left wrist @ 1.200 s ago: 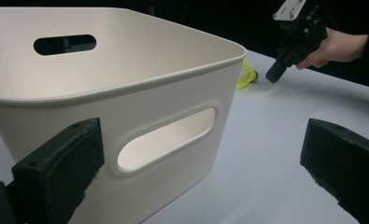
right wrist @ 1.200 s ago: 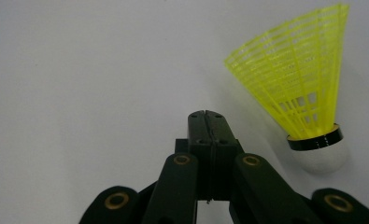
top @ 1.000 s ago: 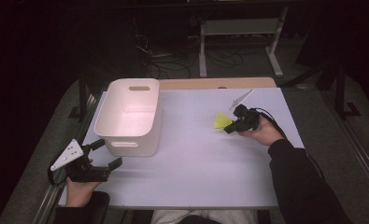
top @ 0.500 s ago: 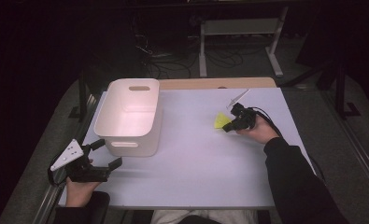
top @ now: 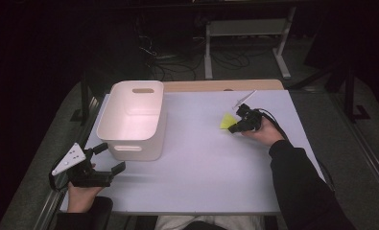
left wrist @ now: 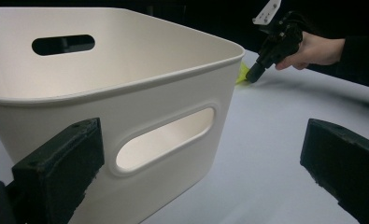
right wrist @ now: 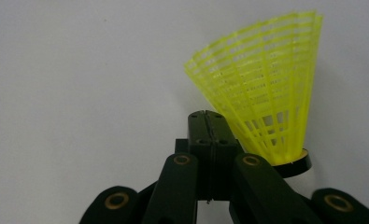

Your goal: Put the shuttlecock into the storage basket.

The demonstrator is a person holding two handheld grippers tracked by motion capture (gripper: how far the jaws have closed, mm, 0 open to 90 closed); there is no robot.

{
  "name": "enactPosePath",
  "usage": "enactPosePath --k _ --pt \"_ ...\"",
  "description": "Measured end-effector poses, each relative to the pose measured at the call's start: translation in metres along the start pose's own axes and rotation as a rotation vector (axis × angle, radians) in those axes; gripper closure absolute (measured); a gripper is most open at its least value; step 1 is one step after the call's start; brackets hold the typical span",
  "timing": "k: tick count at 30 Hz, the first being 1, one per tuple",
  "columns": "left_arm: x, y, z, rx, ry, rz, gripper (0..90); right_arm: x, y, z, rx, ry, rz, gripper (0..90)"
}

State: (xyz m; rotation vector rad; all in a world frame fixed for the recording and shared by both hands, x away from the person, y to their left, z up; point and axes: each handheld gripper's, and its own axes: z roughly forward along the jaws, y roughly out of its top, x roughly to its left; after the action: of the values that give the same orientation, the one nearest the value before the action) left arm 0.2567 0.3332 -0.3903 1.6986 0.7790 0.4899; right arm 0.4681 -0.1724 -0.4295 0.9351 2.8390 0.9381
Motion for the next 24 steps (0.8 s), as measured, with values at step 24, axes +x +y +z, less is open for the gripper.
enactPosePath --k 24 --pt "0.0 0.0 0.0 0.0 -0.001 0.0 0.0 -0.009 -0.003 -0.008 -0.035 0.01 0.03 88.8"
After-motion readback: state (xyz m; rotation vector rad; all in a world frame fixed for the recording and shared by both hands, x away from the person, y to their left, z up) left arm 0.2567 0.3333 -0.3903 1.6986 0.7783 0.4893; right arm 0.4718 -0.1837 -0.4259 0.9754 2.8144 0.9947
